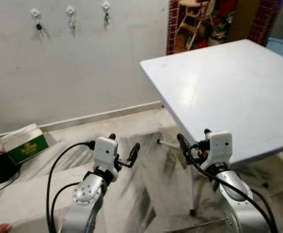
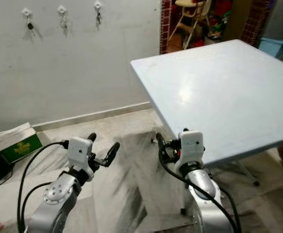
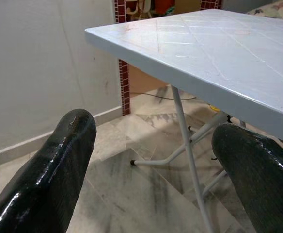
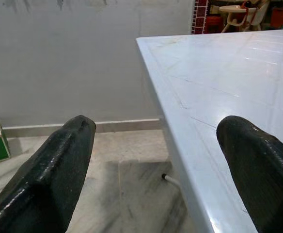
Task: Hang keys on a hook
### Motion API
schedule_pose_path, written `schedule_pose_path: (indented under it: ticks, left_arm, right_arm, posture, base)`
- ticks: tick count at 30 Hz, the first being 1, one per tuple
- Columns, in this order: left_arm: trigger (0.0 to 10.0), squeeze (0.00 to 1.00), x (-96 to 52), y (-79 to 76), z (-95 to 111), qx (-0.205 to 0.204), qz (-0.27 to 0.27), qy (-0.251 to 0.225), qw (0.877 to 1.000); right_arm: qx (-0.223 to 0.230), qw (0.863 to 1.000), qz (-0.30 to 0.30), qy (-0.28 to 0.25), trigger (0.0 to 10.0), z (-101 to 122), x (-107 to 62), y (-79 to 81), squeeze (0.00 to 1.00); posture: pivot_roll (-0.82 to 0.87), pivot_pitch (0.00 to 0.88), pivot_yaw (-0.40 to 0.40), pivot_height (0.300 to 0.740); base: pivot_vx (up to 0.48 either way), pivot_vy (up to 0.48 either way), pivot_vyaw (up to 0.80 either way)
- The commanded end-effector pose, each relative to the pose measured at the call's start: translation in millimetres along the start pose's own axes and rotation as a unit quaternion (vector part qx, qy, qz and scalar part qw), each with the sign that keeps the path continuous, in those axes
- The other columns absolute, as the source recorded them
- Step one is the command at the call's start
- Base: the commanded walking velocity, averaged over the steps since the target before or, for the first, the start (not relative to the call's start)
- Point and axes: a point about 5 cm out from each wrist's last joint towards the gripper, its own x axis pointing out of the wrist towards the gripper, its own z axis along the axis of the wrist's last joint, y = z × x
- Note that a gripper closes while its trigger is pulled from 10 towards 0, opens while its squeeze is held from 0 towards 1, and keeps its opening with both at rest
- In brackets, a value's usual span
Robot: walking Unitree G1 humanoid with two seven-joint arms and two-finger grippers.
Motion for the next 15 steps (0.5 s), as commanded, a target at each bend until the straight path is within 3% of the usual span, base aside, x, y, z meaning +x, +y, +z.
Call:
schedule_pose_path:
  ticks: [1,15]
  left_arm:
    - [10.0,0.0,-1.5,8.7,2.2,0.004,0.015,-0.003,1.0]
    - [10.0,0.0,1.5,12.7,1.9,0.004,0.042,-0.002,0.999]
  right_arm:
    - [0.004,1.0,0.011,-0.003,10.0,2.8,3.1,6.8,0.0]
    - [0.005,1.0,0.007,-0.001,10.0,2.0,3.5,5.9,0.0]
  posture:
    - [-0.05,0.0,0.055,0.74]
    - [-0.05,0.0,0.058,0.74]
  base:
    - [0.0,0.0,-0.8]
    - [0.0,0.0,-0.8]
